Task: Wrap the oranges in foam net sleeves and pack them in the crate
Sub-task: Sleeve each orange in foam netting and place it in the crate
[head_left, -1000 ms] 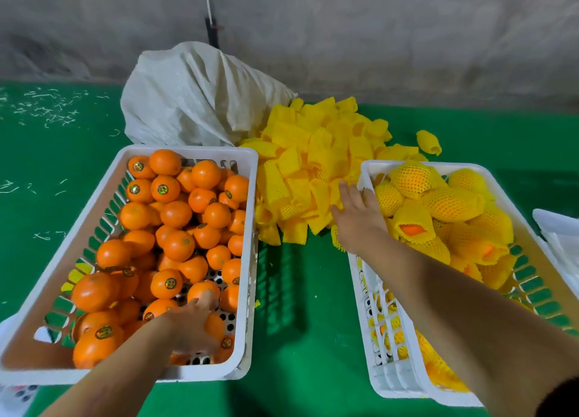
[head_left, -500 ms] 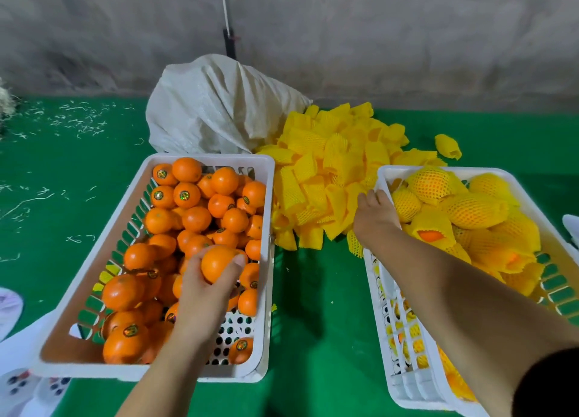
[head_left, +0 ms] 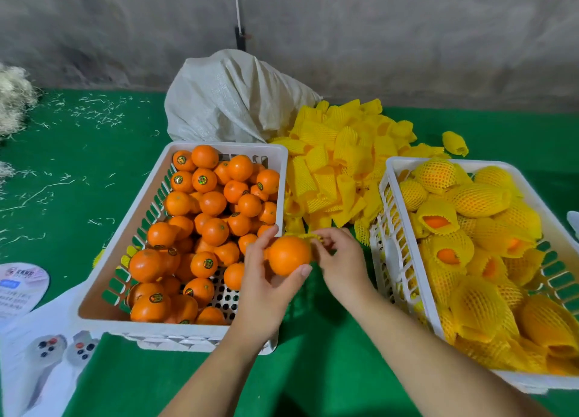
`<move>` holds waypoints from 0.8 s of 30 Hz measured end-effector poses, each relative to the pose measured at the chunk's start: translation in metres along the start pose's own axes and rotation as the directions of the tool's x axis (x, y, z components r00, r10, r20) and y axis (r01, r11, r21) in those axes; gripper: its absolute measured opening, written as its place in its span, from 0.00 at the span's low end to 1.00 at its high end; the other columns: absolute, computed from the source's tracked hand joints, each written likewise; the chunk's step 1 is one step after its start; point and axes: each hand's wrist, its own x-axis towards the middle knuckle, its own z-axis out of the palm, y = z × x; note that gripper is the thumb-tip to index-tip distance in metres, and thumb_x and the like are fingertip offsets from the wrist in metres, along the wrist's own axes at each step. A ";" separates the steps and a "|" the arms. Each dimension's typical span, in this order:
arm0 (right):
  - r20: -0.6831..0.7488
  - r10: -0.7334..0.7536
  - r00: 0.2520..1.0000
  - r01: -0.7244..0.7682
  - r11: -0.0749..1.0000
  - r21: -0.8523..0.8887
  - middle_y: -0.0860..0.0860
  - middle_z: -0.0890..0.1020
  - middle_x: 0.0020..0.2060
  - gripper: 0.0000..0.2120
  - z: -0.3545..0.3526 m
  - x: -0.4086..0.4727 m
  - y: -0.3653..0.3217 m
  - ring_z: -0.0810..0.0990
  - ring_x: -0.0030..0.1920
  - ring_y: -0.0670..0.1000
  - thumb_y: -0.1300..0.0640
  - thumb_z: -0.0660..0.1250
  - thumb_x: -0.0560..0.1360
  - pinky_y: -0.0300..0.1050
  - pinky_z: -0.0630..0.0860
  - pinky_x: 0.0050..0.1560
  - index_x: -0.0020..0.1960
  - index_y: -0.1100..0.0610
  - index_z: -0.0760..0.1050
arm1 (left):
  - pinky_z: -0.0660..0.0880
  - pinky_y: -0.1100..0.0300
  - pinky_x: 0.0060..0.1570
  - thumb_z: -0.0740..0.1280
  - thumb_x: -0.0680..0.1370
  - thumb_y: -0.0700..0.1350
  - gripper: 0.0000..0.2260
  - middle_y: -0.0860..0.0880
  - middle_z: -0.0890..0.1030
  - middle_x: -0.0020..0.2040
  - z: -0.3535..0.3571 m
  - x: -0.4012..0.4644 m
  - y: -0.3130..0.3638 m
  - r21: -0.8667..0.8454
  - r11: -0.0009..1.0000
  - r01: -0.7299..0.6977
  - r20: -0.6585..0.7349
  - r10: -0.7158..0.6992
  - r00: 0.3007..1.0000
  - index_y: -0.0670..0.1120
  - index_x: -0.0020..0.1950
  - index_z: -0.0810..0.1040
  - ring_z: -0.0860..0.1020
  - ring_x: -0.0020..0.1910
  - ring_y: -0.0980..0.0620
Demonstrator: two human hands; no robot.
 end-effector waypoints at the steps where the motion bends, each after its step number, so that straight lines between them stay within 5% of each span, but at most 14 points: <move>1: 0.014 -0.003 1.000 0.003 1.000 0.001 0.40 0.75 0.50 0.16 0.004 -0.005 -0.003 0.77 0.51 0.42 0.67 0.71 0.76 0.45 0.78 0.52 0.53 0.46 0.79 | 0.80 0.61 0.59 0.79 0.76 0.48 0.34 0.58 0.73 0.71 0.002 -0.001 0.001 -0.042 0.999 0.018 0.046 -0.016 0.999 0.59 0.78 0.67 0.79 0.66 0.53; 4: 0.066 -0.061 0.996 0.068 0.991 -0.115 0.44 0.77 0.53 0.16 0.004 -0.012 -0.009 0.79 0.53 0.52 0.64 0.71 0.76 0.54 0.81 0.50 0.56 0.46 0.76 | 0.80 0.59 0.60 0.77 0.77 0.46 0.29 0.60 0.77 0.67 -0.004 0.000 -0.002 -0.045 0.998 0.045 0.191 -0.035 0.981 0.57 0.75 0.72 0.81 0.65 0.52; 7: 0.104 -0.184 0.977 0.207 0.933 -0.295 0.44 0.79 0.49 0.15 -0.002 -0.015 -0.010 0.80 0.49 0.51 0.60 0.71 0.77 0.50 0.80 0.45 0.58 0.45 0.73 | 0.78 0.62 0.60 0.76 0.76 0.46 0.26 0.58 0.66 0.79 -0.010 0.002 -0.007 -0.021 1.000 0.003 0.240 0.002 0.971 0.54 0.73 0.74 0.71 0.75 0.59; 11: 0.037 -0.203 0.978 0.206 0.974 -0.099 0.43 0.84 0.46 0.07 -0.009 -0.010 -0.015 0.82 0.47 0.46 0.59 0.73 0.79 0.44 0.80 0.48 0.55 0.51 0.80 | 0.77 0.60 0.63 0.76 0.72 0.54 0.27 0.63 0.54 0.82 -0.010 0.005 -0.007 0.015 0.999 0.036 0.207 -0.038 0.978 0.58 0.70 0.76 0.60 0.80 0.63; 14: 0.037 -0.166 0.985 0.163 0.984 0.069 0.32 0.83 0.43 0.06 -0.015 -0.007 -0.023 0.83 0.49 0.38 0.54 0.74 0.79 0.32 0.77 0.47 0.53 0.43 0.81 | 0.79 0.56 0.61 0.77 0.72 0.53 0.29 0.55 0.67 0.79 -0.009 0.007 -0.009 -0.089 0.990 0.106 0.219 -0.084 0.972 0.55 0.72 0.76 0.75 0.72 0.55; 17: 0.085 -0.241 0.967 0.237 0.970 0.053 0.29 0.82 0.45 0.05 -0.024 -0.008 -0.030 0.82 0.49 0.37 0.50 0.71 0.78 0.30 0.76 0.46 0.54 0.43 0.82 | 0.82 0.54 0.57 0.78 0.70 0.57 0.31 0.50 0.82 0.65 -0.008 0.008 -0.011 -0.152 0.974 0.167 0.168 -0.141 0.976 0.56 0.72 0.75 0.84 0.61 0.49; 21: 0.086 -0.282 0.955 0.281 0.959 0.025 0.32 0.82 0.44 0.05 -0.034 -0.016 -0.038 0.82 0.47 0.39 0.50 0.70 0.79 0.33 0.77 0.44 0.54 0.46 0.82 | 0.82 0.46 0.57 0.79 0.71 0.57 0.30 0.46 0.81 0.63 -0.006 0.007 -0.013 -0.141 0.983 0.120 0.071 -0.111 0.991 0.61 0.69 0.71 0.83 0.54 0.49; 24: 0.094 -0.362 0.928 0.365 0.931 -0.020 0.34 0.80 0.46 0.05 -0.038 -0.027 -0.050 0.79 0.48 0.40 0.46 0.67 0.80 0.39 0.77 0.45 0.54 0.44 0.78 | 0.82 0.43 0.57 0.78 0.75 0.52 0.28 0.45 0.77 0.68 -0.004 0.006 -0.011 -0.202 0.978 0.060 -0.001 -0.061 0.998 0.64 0.68 0.66 0.83 0.59 0.48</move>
